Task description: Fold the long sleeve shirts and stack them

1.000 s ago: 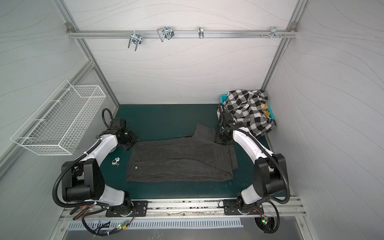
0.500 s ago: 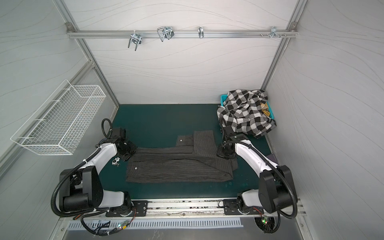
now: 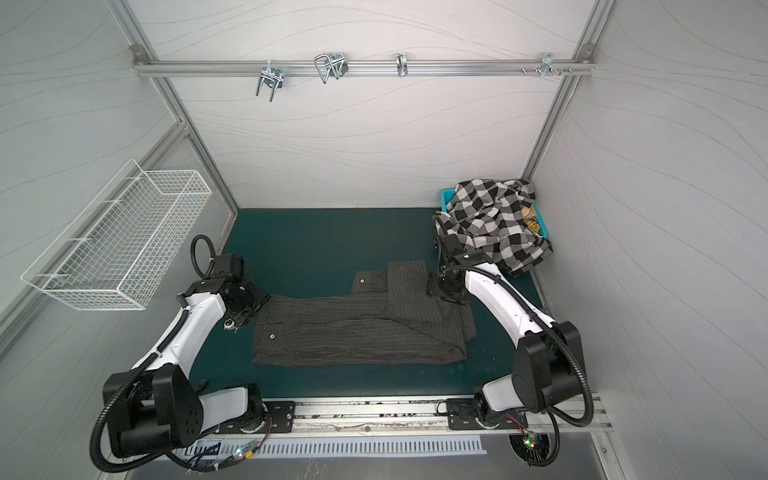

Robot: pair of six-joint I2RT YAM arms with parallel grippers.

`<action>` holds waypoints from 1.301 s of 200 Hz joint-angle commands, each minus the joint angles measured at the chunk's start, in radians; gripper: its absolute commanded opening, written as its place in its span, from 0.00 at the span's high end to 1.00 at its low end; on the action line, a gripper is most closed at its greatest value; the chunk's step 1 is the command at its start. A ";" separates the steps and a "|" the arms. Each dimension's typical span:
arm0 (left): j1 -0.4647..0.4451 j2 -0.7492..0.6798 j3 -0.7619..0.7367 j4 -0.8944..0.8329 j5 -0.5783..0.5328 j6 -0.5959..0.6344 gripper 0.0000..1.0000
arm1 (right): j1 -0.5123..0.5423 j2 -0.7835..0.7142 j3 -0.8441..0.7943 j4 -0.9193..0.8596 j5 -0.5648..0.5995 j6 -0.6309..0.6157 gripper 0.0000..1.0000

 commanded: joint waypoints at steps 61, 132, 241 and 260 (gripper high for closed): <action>-0.015 0.215 -0.021 0.058 0.124 0.028 1.00 | 0.060 0.511 0.590 -0.106 -0.151 -0.231 0.33; -0.015 0.247 -0.023 0.053 0.109 0.044 1.00 | 0.309 0.843 0.917 -0.127 -0.122 -0.382 0.32; -0.017 0.155 0.040 0.004 0.119 0.046 1.00 | 0.356 1.045 0.962 -0.145 0.008 -0.359 0.81; -0.032 0.149 0.079 -0.008 0.121 0.047 1.00 | 0.357 1.030 0.963 -0.145 -0.006 -0.358 0.96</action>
